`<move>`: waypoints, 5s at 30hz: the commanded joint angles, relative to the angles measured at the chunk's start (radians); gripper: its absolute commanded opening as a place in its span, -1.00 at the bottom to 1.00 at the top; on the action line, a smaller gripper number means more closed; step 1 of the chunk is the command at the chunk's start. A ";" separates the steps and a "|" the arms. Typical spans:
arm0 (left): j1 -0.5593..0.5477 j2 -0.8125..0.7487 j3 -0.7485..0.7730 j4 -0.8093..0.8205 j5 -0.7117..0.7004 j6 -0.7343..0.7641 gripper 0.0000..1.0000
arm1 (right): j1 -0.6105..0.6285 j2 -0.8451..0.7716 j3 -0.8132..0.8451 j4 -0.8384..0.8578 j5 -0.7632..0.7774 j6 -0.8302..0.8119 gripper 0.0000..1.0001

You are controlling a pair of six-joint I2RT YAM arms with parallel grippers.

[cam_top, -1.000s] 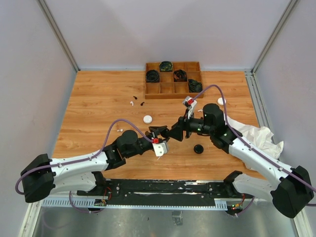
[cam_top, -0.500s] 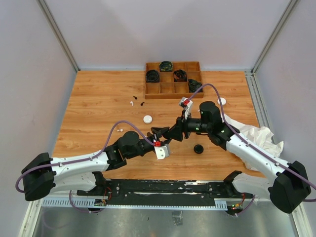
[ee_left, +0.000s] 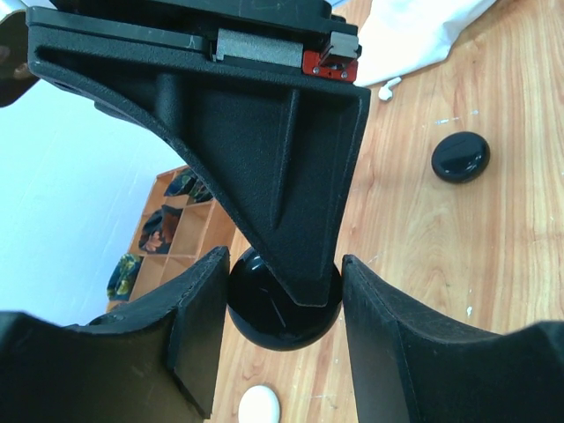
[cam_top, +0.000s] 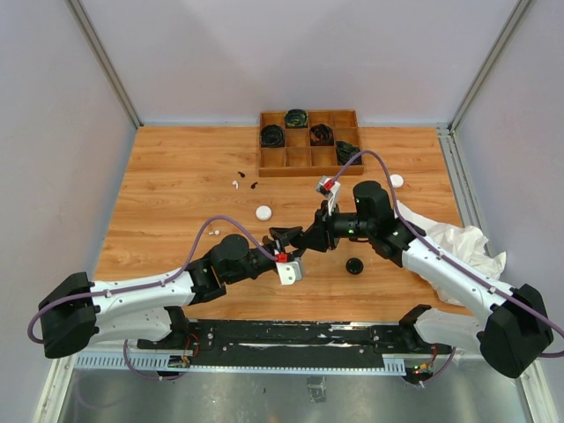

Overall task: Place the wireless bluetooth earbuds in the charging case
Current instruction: Pick up the charging case at the center of the board, then open the charging case, then move the earbud to the center of the board.

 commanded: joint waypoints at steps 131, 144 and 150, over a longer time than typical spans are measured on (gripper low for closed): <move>0.719 0.818 0.702 -0.374 -0.199 -1.085 -0.02 | -0.040 -0.129 -0.254 0.329 0.012 -0.189 -0.92; 0.729 0.998 0.845 -0.455 -0.215 -1.017 -0.17 | -0.039 -0.117 -0.251 0.312 0.006 -0.202 -0.94; 0.730 1.003 0.825 -0.480 -0.167 -1.008 -0.31 | -0.039 -0.116 -0.244 0.308 0.001 -0.202 -0.94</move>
